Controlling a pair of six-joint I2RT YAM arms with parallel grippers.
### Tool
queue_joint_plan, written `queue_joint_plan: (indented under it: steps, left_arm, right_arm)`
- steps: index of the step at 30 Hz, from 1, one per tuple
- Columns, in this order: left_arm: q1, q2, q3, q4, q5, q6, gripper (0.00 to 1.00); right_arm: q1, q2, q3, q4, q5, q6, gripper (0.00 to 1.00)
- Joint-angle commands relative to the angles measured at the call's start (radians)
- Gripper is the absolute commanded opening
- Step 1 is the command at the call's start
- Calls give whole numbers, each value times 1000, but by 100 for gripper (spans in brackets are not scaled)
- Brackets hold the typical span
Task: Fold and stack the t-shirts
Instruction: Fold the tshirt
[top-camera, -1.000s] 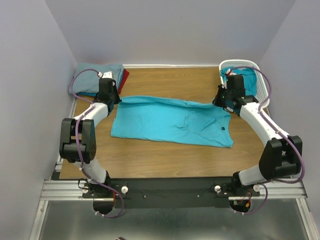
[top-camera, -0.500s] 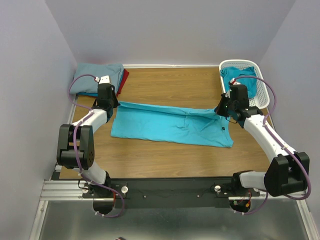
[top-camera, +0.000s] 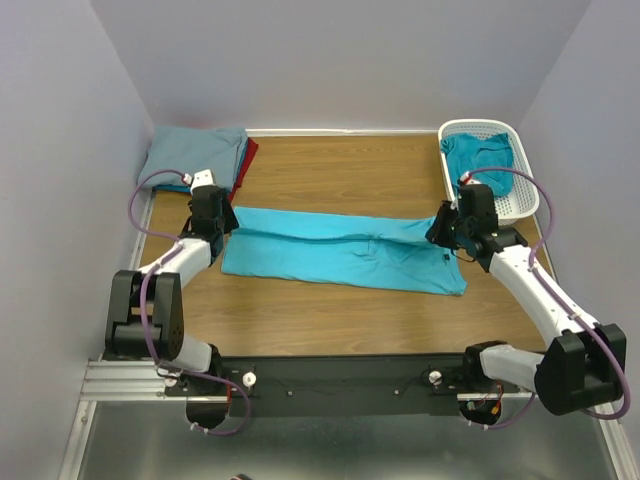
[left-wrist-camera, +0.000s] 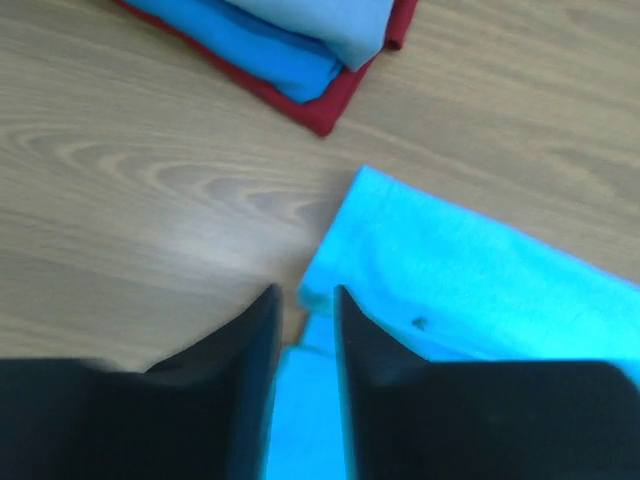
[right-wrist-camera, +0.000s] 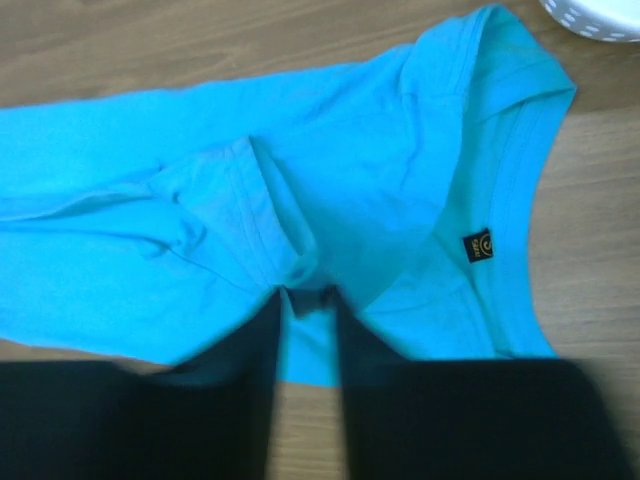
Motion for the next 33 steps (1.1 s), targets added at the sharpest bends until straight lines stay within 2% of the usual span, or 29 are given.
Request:
queue_joint_plan:
  steps: [1,2,5,7,12,15,19,25,33]
  left_arm:
    - [8,-106,-80,51,-97,-23,64]
    - [8,-124,-92,61,-106,-23,67]
    - [8,-206,-131,105,-118,-18,69]
    - [8,-235,-145,133,-111,-20,69]
    - [8,-305,-184,263,-10,-11,69]
    - [8,-303,-210,381,62,20,69]
    - [8,-289,-244,452,121,35,69]
    - [8,-319,-292,521,170,42,69]
    - [8,-333,-303,533,179,48,69]
  right_arm:
    - [35,-42,-29,-66,72,31,50]
    - [49,-45,-29,-69,83,34,66]
    - [73,-54,-13,-78,135,46,75]
    - [81,-46,17,-75,150,48,77]
    - [92,65,79,-11,107,27,77]
    - [99,151,88,66,35,16,76]
    - [106,271,118,127,-43,-4,73]
    - [109,455,177,183,-49,-26,72]
    - [109,569,194,239,-25,-58,72]
